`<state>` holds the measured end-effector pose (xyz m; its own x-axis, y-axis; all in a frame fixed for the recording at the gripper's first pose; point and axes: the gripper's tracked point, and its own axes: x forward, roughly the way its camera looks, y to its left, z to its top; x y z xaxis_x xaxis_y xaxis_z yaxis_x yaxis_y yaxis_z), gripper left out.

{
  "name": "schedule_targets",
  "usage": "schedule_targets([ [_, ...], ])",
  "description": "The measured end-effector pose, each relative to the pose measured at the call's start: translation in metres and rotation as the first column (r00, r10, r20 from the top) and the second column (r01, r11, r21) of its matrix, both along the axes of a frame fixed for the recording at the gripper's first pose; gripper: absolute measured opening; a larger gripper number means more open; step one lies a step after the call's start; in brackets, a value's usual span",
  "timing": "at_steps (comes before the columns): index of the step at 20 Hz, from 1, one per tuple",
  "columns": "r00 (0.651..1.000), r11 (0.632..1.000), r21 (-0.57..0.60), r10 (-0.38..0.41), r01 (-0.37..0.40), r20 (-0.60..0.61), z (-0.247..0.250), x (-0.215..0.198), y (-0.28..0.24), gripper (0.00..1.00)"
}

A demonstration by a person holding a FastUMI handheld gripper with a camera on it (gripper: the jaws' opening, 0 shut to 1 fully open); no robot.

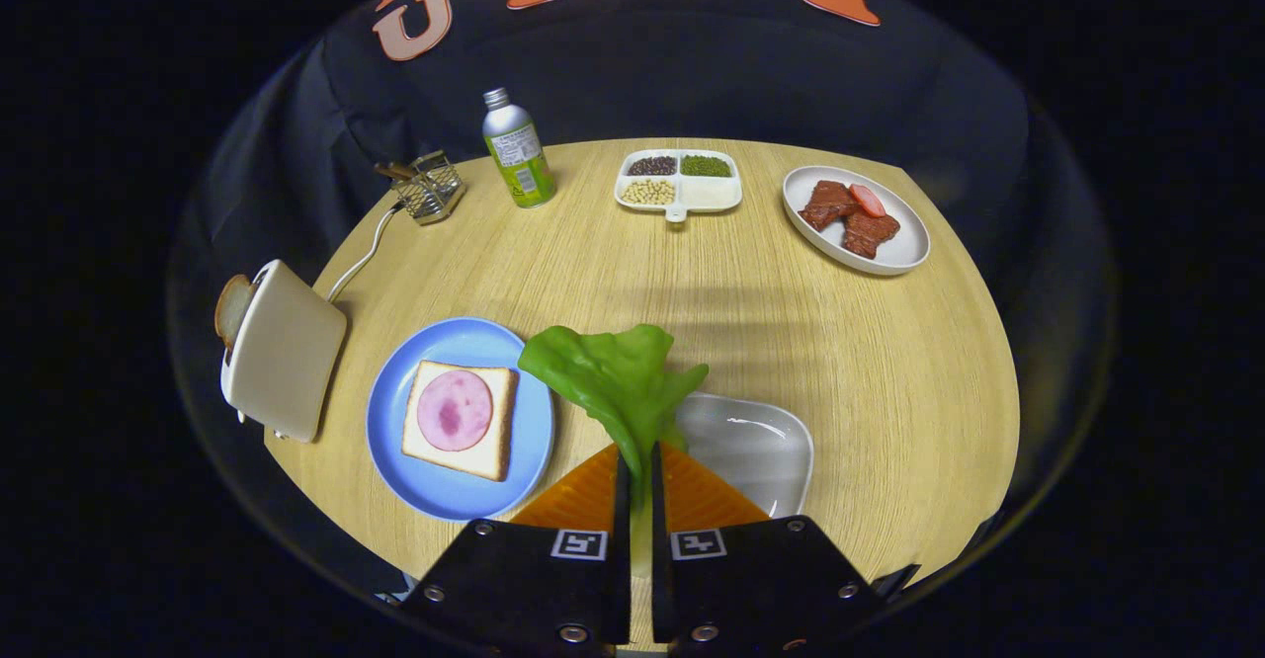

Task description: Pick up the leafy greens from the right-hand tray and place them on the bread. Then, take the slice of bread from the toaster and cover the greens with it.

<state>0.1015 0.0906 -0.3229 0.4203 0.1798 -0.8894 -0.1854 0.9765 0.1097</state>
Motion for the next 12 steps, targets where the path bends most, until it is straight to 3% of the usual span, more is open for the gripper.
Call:
schedule_targets([
  [12, 0.995, 0.993, 0.063, 0.100, -0.100, -0.003, 0.002, 0.002, 0.086, 0.09],
])
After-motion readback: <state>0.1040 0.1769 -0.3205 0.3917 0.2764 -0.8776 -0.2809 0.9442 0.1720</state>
